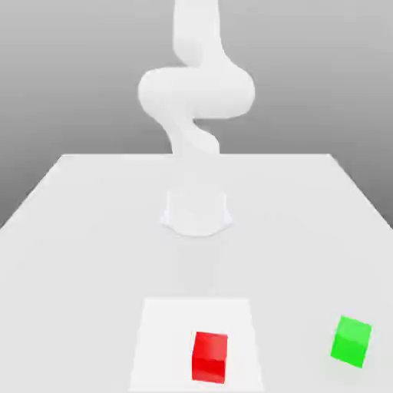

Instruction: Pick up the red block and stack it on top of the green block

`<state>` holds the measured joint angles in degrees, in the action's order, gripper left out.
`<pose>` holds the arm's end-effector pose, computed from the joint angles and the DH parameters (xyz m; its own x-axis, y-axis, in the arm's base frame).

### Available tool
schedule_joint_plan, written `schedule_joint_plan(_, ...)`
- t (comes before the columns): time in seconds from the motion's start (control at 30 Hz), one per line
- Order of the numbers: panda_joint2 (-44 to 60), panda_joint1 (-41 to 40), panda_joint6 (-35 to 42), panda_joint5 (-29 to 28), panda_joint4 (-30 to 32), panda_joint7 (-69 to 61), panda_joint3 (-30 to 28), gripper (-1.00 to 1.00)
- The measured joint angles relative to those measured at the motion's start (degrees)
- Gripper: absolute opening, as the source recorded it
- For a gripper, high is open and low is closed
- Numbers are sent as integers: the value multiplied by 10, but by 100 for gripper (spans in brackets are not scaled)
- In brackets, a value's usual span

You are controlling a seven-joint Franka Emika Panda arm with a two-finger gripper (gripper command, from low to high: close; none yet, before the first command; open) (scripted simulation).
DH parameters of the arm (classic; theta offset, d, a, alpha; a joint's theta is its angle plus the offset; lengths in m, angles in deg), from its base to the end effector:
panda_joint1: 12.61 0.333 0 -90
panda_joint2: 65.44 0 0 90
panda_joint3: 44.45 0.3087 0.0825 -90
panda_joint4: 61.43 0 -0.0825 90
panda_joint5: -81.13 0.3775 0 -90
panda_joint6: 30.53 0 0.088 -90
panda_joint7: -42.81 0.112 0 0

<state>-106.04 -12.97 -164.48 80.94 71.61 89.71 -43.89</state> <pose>0.3825 0.0025 0.6619 0.5126 -0.7251 0.4599 -0.5459 -0.6886 -0.4773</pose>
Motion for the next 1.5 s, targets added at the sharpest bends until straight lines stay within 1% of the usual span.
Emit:
schedule_joint_plan(0.37,232,-12,-96,-11,55,49,21,0)
schedule_joint_plan(0.77,481,-8,-200,-14,115,96,29,0)
schedule_joint_plan(0.93,585,-1,-278,-24,108,107,21,0)
schedule_joint_plan(0.97,604,1,-294,-26,105,109,18,-100)
schedule_joint_plan(1.2,607,1,-297,-27,105,111,18,-100)
schedule_joint_plan(1.37,519,-5,-222,-15,118,99,29,-100)
schedule_joint_plan(1.5,499,46,-183,-27,101,41,90,-100)
